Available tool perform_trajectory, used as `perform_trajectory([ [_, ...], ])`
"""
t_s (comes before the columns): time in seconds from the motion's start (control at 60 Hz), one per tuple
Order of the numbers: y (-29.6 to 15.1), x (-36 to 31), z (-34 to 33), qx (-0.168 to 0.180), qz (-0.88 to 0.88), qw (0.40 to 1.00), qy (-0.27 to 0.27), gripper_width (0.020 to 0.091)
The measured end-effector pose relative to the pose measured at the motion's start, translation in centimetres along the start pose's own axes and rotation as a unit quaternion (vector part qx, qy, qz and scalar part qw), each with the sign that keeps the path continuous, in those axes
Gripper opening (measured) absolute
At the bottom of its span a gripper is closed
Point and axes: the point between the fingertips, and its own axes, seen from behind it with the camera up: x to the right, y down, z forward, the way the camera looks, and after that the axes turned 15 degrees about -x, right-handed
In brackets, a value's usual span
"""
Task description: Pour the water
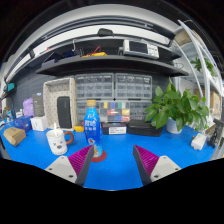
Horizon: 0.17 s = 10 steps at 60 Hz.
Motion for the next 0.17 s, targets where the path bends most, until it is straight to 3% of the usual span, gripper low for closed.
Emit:
perform_trajectory([
  [0.167,-0.05,0.29,-0.81,0.002,0.004,1.0,0.003,0.0796],
])
